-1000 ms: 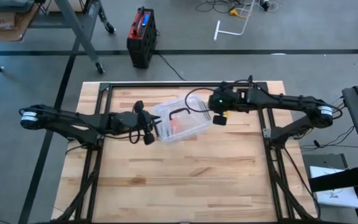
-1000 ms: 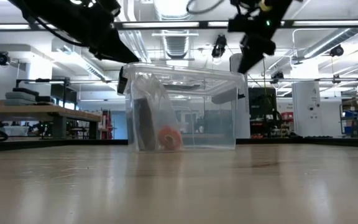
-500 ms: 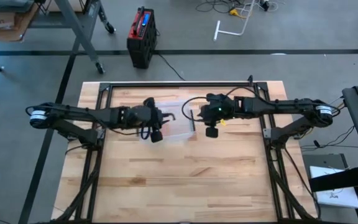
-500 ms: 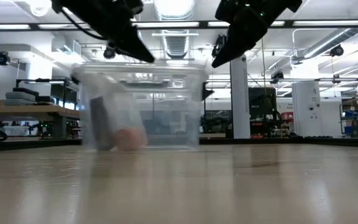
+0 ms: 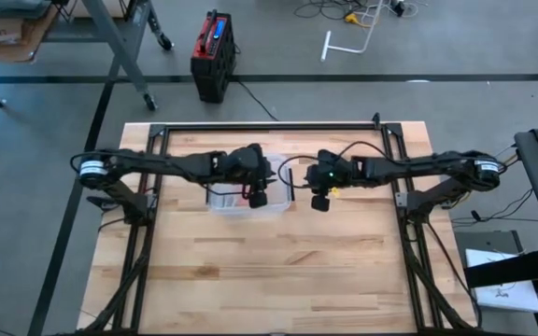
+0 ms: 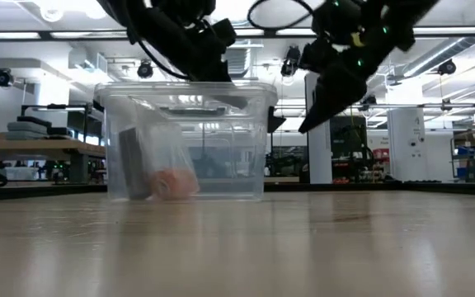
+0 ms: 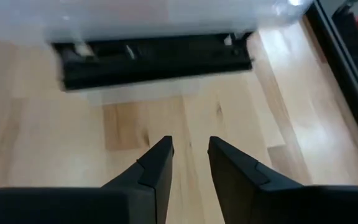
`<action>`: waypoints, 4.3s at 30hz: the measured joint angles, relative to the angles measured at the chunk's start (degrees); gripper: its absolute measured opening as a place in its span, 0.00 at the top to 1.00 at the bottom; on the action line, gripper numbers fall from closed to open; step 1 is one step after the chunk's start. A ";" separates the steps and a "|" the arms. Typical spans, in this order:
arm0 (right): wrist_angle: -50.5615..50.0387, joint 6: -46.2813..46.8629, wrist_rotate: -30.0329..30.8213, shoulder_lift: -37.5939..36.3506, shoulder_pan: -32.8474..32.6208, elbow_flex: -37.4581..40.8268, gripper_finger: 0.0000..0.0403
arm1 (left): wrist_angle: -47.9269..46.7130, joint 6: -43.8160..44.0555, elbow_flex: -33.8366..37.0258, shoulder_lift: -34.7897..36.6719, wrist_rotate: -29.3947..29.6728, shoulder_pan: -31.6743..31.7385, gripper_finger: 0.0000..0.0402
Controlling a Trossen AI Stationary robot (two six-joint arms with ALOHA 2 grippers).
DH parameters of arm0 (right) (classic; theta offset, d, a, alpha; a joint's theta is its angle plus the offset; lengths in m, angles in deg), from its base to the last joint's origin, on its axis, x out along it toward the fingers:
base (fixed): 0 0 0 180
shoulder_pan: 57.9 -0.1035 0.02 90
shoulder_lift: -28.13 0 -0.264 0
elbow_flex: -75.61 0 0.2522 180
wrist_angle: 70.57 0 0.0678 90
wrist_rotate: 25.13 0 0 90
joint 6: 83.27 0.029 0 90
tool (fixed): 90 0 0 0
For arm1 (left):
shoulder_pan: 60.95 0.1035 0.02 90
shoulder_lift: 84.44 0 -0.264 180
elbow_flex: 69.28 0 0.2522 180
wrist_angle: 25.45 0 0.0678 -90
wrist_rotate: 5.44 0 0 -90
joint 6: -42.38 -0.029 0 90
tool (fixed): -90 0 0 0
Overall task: Roll bandage
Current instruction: Close the transparent container
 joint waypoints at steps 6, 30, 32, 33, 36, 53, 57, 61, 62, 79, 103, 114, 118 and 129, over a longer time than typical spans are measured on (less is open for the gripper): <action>19.18 2.12 -0.47 0.44 0.15 9.54 0.77 | -2.77 0.24 -2.13 -2.70 -2.32 0.02 0.80; 39.53 5.54 -7.04 -1.70 -0.03 13.30 0.76 | 43.04 5.11 22.22 -1.08 -9.96 2.02 0.79; 37.12 5.26 -6.20 -1.94 0.09 13.21 0.77 | 42.95 5.92 22.25 -1.13 -11.10 2.73 0.79; 35.11 4.95 -5.24 -1.76 0.12 13.26 0.77 | 42.93 6.23 22.27 -1.15 -11.72 3.01 0.79; 31.17 4.27 -1.93 -0.02 0.13 13.93 0.79 | 43.01 6.53 22.32 -1.15 -11.77 3.23 0.79; 44.49 4.96 -10.82 14.01 -0.01 9.73 0.81 | 45.07 6.95 23.10 -1.28 -13.99 3.26 0.80; 40.92 3.69 -9.95 9.26 -0.21 9.34 0.82 | 44.91 6.68 23.16 -1.22 -14.34 3.26 0.80; 39.37 2.87 -9.71 7.00 -0.36 9.34 0.84 | 44.93 6.71 23.16 -1.16 -14.70 3.30 0.80; 39.42 2.84 -9.72 6.96 -0.36 9.34 0.84 | 44.91 6.74 23.16 -1.13 -14.67 3.32 0.80; 17.52 -0.85 -9.76 7.68 -0.75 -1.72 0.83 | 45.67 6.63 23.06 -2.78 -14.51 3.56 0.80; -27.85 -10.97 -11.23 21.09 -1.03 -35.15 0.89 | 46.10 6.22 23.08 -2.88 -14.29 3.65 0.80; -20.81 -10.83 -12.61 20.76 -1.34 -39.49 0.92 | 46.59 6.27 23.01 -3.03 -14.24 3.69 0.80; -22.64 -10.08 -11.82 20.44 -1.28 -39.40 0.92 | 46.94 6.29 23.01 -3.08 -14.23 3.69 0.80; -27.59 -7.98 -8.16 7.64 -1.14 -35.46 0.93 | 42.12 6.21 23.23 3.50 -14.11 3.69 0.80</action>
